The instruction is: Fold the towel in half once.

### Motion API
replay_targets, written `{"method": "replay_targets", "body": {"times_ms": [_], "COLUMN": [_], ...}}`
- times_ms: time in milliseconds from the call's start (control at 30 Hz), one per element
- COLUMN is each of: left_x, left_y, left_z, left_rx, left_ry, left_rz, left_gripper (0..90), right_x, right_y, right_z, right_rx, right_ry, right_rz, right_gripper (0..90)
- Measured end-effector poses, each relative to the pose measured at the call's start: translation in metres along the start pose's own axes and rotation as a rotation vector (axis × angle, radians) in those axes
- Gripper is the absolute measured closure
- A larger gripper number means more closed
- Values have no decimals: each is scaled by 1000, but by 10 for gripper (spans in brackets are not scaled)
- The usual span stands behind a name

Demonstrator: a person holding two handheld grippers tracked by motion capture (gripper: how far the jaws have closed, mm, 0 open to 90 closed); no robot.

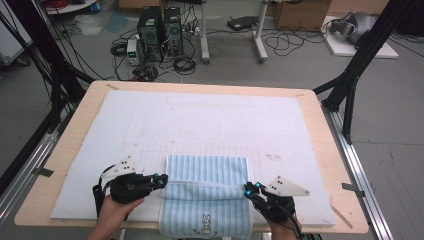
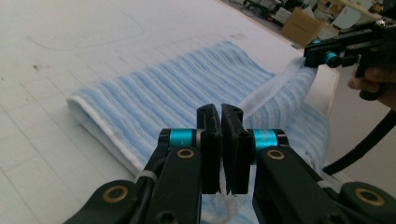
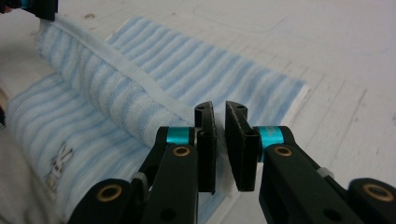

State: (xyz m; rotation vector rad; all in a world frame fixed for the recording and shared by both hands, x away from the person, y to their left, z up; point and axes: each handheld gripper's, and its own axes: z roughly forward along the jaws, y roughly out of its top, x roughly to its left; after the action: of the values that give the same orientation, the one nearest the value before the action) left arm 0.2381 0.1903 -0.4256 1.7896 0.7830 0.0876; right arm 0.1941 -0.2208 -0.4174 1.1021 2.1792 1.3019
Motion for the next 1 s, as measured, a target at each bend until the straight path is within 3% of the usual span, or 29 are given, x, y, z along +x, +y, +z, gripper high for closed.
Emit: {"method": "replay_targets", "body": {"times_ms": [133,167,233,367,500,600,867,1000], "left_x": [2,4,8,18,31,41,59,67], "left_y": [-7,-8,-5,7,19,22,32,36], "left_z": [2,3,4,4,8,14,42,48], "left_rx": [24,27,14,-30,-60,-99,-82,-52], "left_ry": [-4,-5,38,95,126,155,232,262], "left_rz": [-9,-20,-31,-19,3,2,25,21], "left_gripper": [818,731,510,399,367,346,328,318], "right_x": [5,5,3,-6,-20,-29,-57,-59], "right_y": [-13,-15,-16,-11,-5,-2,9,15], "right_z": [-4,-5,-7,-12,-12,-5,36,49], "right_rx": [8,9,-5,-42,-72,-62,6,39], "right_ry": [8,9,2,-33,-59,-73,-92,-98], "right_rz": [12,13,25,49,81,93,157,158], "right_gripper": [795,769,702,607,542,495,388,348]}}
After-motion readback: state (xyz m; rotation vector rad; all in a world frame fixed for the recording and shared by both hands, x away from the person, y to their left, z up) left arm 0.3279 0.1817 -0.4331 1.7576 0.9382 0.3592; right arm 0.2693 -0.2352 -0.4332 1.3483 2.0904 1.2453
